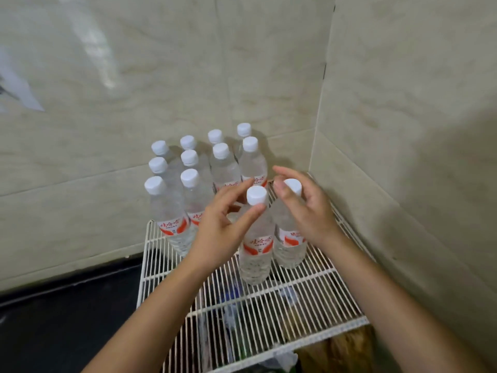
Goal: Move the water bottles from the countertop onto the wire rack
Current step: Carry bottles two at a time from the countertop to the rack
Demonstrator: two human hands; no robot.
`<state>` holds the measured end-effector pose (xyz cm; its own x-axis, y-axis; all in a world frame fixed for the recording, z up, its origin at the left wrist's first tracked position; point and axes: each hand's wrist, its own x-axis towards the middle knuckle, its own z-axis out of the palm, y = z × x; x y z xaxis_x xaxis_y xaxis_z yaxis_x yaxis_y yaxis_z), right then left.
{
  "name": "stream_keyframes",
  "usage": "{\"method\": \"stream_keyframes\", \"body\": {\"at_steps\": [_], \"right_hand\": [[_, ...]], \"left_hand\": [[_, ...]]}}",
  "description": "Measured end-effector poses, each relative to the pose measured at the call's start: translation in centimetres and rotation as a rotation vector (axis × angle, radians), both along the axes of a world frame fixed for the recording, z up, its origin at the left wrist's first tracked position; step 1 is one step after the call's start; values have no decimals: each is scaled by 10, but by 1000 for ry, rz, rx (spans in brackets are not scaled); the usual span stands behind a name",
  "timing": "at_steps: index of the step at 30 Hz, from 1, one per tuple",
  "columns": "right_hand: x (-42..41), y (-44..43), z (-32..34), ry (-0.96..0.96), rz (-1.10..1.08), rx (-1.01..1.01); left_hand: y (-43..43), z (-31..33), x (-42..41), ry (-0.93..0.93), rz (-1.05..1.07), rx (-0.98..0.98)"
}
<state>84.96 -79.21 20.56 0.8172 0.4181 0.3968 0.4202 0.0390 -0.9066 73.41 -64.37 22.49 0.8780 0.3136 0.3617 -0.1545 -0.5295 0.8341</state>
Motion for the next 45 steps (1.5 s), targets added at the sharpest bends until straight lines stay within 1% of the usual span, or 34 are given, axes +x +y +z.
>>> {"method": "stream_keyframes", "body": {"at_steps": [3,5,8,9,10,14,16,21,23,26,34,37,41,43,45], "right_hand": [[10,-3,5,-87,19,-83],[14,-6,8,-177,1,-203],[26,-2,20,-453,-144,-484],[29,2,26,-496,-164,-536],[32,6,31,-499,-163,-551],[44,27,39,-436,-152,-463],[48,39,43,-424,-142,-469],[53,62,39,-381,-144,-521],[52,65,37,-362,-152,-547],[51,64,36,-365,-135,-554],[37,59,45,-355,-160,-549],[25,57,62,-453,-269,-487],[-2,62,58,-655,-383,-328],[-22,71,38,-760,-397,-305],[-45,87,12,-810,-306,-348]], "left_hand": [[6,17,4,94,-38,174],[13,28,7,164,-45,235],[21,40,12,144,-27,321],[22,43,13,129,-14,351],[24,45,14,115,0,377],[36,54,20,74,80,532],[47,61,26,68,130,585],[69,59,37,156,176,507],[73,51,37,198,190,545],[75,45,37,202,191,569],[77,54,27,214,137,692],[86,63,10,99,233,689],[95,51,-36,-35,525,683],[96,31,-66,-30,632,718],[98,7,-97,49,700,743]]}}
